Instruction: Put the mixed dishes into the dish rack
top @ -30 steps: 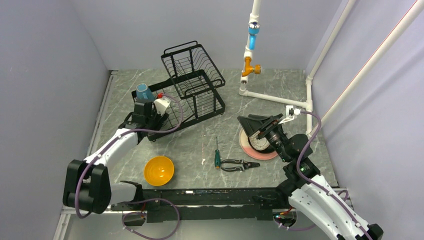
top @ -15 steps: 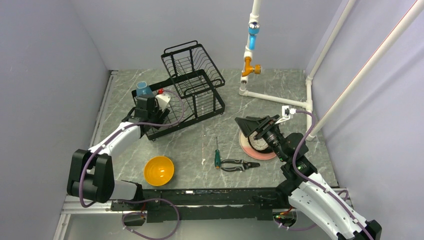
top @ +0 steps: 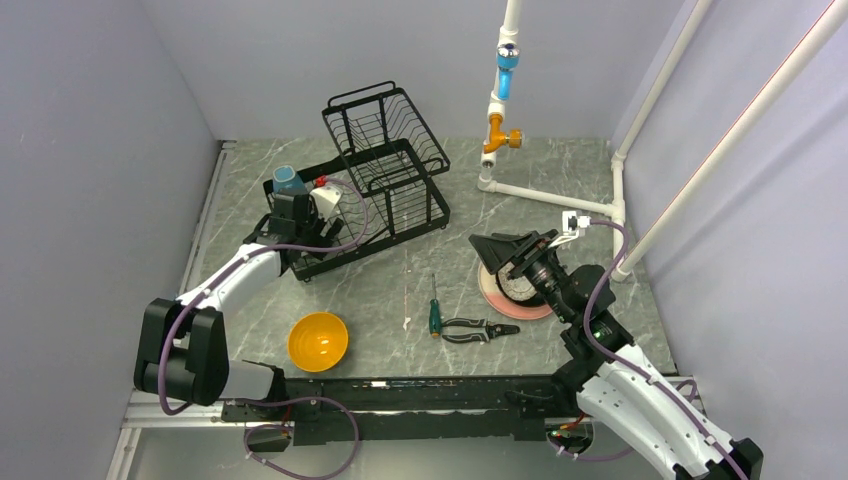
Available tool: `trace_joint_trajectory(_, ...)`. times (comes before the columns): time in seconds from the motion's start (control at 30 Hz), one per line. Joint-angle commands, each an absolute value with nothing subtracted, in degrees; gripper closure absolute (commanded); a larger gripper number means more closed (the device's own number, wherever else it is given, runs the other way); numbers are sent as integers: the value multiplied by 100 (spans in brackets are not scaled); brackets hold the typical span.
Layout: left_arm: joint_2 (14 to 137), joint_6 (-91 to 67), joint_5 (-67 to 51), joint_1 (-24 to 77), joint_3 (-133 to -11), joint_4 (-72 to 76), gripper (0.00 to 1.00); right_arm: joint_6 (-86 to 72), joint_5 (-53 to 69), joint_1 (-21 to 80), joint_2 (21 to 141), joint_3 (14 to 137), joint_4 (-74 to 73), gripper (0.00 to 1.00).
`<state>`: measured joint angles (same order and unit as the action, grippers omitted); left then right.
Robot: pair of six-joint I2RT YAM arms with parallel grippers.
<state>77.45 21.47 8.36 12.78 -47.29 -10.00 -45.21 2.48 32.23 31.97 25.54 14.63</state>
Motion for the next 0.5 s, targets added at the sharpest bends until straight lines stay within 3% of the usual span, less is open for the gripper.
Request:
trace_joint_trajectory(0.0, 7537, 1988, 720, 1247, -4959, -845, 1, -4513, 299, 3209, 3233, 2664, 1694, 0)
trace_joint_trajectory(0.47, 6919, 1589, 302, 1241, -4845, -958, 1, -4427, 244, 3209, 3244, 2786, 1521, 0)
